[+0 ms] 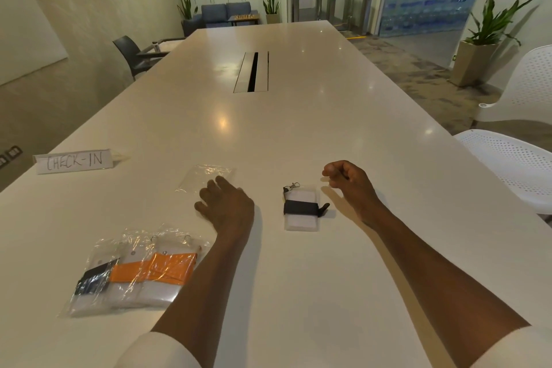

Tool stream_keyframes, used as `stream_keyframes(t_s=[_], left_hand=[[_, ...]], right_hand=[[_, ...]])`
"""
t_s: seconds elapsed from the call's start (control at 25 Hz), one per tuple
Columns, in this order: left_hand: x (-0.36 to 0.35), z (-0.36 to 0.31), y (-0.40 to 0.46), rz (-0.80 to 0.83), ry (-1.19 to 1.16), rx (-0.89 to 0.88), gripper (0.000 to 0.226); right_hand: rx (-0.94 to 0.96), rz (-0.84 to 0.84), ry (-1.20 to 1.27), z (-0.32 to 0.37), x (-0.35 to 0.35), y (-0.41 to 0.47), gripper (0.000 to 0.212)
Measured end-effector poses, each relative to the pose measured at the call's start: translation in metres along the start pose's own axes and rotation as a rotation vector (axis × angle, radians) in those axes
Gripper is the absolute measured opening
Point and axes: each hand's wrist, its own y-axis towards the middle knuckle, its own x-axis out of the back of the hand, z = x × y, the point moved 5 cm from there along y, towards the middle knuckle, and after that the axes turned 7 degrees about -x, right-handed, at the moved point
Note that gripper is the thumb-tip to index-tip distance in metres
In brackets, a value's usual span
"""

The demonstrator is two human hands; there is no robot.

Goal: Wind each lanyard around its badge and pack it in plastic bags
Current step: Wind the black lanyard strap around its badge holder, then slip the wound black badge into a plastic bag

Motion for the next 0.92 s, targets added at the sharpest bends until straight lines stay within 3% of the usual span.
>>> stream_keyframes(t_s=[0.2, 0.44, 0.76, 0.92], left_hand=[[0.007, 0.002, 0.004, -0.033, 0.101, 0.011, 0.028], [0.012, 0.003, -0.003, -0.112, -0.019, -0.061, 0.021], [0.016, 0.017, -0.01, -0.263, -0.655, 0.057, 0.012], [0.018, 0.023, -0.008, -0.267, -0.818, 0.153, 0.011]], right_hand=[[0.001, -0.08, 0.041, -0.007, 0.004, -0.002, 0.009], [-0.014, -0.142, 0.061, -0.009, 0.006, -0.008, 0.009], [-0.071, -0.193, 0.037, 0.01, -0.008, -0.008, 0.011], [-0.052, -0.144, 0.164, 0.045, -0.031, -0.018, 0.013]])
